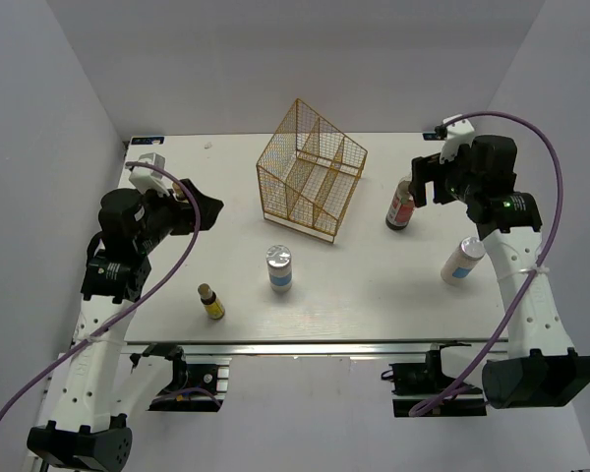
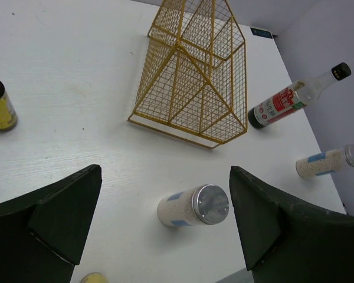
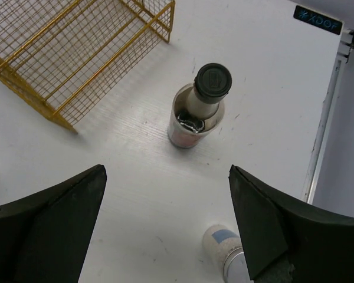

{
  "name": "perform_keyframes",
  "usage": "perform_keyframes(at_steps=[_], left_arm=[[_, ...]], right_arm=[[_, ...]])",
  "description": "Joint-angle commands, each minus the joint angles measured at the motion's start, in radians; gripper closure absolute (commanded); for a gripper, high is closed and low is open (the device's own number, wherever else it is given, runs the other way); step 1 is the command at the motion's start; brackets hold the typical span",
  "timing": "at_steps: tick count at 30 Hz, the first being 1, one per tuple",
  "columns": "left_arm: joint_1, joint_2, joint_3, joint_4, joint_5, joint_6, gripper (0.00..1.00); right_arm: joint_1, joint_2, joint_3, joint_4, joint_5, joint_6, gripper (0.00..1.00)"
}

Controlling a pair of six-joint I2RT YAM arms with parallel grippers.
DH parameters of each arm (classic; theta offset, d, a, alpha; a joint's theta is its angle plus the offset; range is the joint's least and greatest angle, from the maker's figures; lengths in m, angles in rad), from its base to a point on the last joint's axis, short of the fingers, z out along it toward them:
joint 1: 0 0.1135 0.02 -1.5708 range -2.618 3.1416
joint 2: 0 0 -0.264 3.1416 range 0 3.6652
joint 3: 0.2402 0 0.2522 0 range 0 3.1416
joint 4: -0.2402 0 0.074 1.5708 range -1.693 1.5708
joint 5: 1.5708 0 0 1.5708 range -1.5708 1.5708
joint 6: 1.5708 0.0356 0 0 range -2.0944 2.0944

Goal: Organize the condiment bottles

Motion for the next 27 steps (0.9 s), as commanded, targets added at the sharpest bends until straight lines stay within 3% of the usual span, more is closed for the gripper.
perform_keyframes(at_steps=[1, 7, 10, 11, 12, 14, 15, 17, 18, 19, 21, 22, 23, 25, 27], left_arm=[[0.002, -0.015, 0.046, -0.059, 0.052, 0.001, 0.02], [0.002, -0.021, 0.046, -0.084, 0.084, -0.014, 0.04], [0.002, -0.020, 0.043, -0.084, 0.107, -0.026, 0.28], [0.002, -0.015, 0.045, -0.085, 0.109, -0.029, 0.41], [0.002, -0.015, 0.048, -0.093, 0.114, -0.037, 0.66], [0.004, -0.014, 0.049, -0.104, 0.112, -0.045, 0.81], [0.004, -0.014, 0.051, -0.123, 0.106, -0.055, 0.82], [0.002, -0.014, 0.056, -0.159, 0.089, -0.066, 0.67], [0.002, -0.014, 0.057, -0.200, 0.078, -0.078, 0.41], [0.002, -0.012, 0.059, -0.220, 0.051, -0.085, 0.33], [0.002, -0.008, 0.071, -0.294, 0.014, -0.103, 0.24], [0.002, 0.003, 0.077, -0.314, -0.013, -0.108, 0.18], [0.002, 0.009, 0.085, -0.338, -0.032, -0.112, 0.15], [0.002, 0.041, 0.118, -0.433, -0.095, -0.147, 0.13], [0.002, 0.060, 0.132, -0.499, -0.159, -0.166, 0.12]], right_arm=[[0.001, -0.010, 0.037, -0.036, -0.070, -0.035, 0.11], [0.019, -0.087, -0.047, -0.068, -0.416, -0.405, 0.11], [0.067, -0.130, -0.106, -0.048, -0.447, -0.438, 0.10], [0.084, -0.141, -0.121, -0.036, -0.439, -0.429, 0.10], [0.110, -0.142, -0.127, -0.034, -0.430, -0.398, 0.11], [0.142, -0.126, -0.124, -0.066, -0.419, -0.390, 0.11], [0.165, -0.115, -0.118, -0.077, -0.424, -0.389, 0.11], [0.174, -0.093, -0.112, -0.077, -0.428, -0.348, 0.10], [0.186, -0.089, -0.116, -0.054, -0.433, -0.291, 0.11], [0.197, -0.081, -0.119, -0.050, -0.434, -0.278, 0.18], [0.248, -0.081, -0.151, -0.007, -0.381, -0.248, 0.29], [0.259, -0.087, -0.167, 0.012, -0.368, -0.200, 0.42], [0.268, -0.090, -0.179, 0.027, -0.359, -0.182, 0.46], [0.302, -0.086, -0.202, 0.045, -0.316, -0.137, 0.52], [0.329, -0.084, -0.219, 0.061, -0.274, -0.120, 0.47]])
